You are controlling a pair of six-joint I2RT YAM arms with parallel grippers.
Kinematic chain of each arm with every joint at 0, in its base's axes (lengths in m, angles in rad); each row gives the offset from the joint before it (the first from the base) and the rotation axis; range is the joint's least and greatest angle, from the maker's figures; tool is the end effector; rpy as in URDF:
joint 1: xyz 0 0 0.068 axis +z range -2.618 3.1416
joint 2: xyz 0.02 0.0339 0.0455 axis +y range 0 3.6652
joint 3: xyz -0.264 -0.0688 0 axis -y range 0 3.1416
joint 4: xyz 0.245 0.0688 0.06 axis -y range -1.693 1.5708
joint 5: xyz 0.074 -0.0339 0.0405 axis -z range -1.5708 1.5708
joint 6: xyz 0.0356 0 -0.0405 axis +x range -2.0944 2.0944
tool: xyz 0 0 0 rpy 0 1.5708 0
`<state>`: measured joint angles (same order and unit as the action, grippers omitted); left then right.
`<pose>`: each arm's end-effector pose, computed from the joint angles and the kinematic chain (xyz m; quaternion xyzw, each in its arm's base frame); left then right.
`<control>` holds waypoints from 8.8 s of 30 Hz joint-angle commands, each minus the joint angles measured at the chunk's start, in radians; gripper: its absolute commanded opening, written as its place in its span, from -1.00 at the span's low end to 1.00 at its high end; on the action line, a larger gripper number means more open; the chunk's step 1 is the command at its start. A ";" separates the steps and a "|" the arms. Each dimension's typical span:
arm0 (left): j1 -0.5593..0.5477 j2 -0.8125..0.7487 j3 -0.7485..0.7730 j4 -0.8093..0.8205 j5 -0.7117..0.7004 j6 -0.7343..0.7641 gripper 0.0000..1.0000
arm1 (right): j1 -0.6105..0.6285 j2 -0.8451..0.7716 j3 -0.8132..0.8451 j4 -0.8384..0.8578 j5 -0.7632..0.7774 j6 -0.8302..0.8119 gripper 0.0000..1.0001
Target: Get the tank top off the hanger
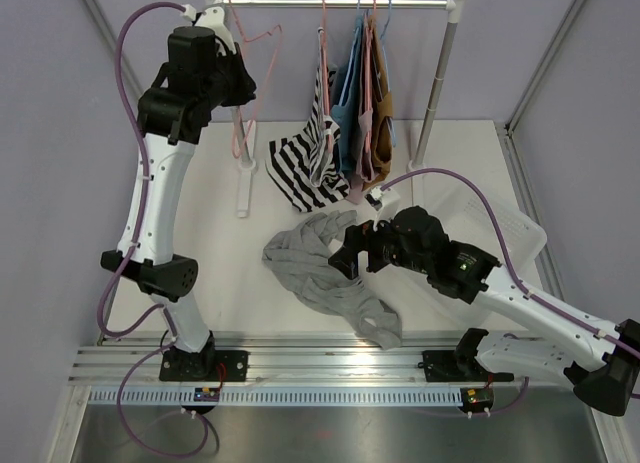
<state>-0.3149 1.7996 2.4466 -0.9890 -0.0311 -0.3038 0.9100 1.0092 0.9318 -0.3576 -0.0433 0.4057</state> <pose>0.3259 -0.1050 0.5294 -0.0044 0.8171 -0.1634 0.5529 0.1385 0.1807 0.3317 -0.2216 0.8133 0.3432 0.4144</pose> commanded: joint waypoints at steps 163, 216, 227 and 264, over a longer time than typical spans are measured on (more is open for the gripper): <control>-0.227 0.302 0.034 0.480 -0.288 0.178 -1.00 | -0.442 -0.428 0.055 -0.271 -0.070 -0.073 0.94; -0.251 -0.416 -0.424 0.118 -0.205 0.072 -1.00 | -0.442 -0.405 0.107 -0.224 -0.156 -0.076 0.98; -0.273 -0.813 -0.785 0.079 -0.107 0.020 -1.00 | -0.441 -0.422 0.113 -0.124 -0.199 -0.044 0.99; -0.273 -1.195 -1.190 0.096 0.393 -0.017 -1.00 | -0.106 0.350 0.409 0.169 -0.315 -0.063 0.49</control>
<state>-0.5838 0.6041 1.2552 -1.0012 0.3099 -0.2882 0.7815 1.3373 1.2640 -0.1715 -0.5156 0.4191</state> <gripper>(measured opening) 0.028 0.769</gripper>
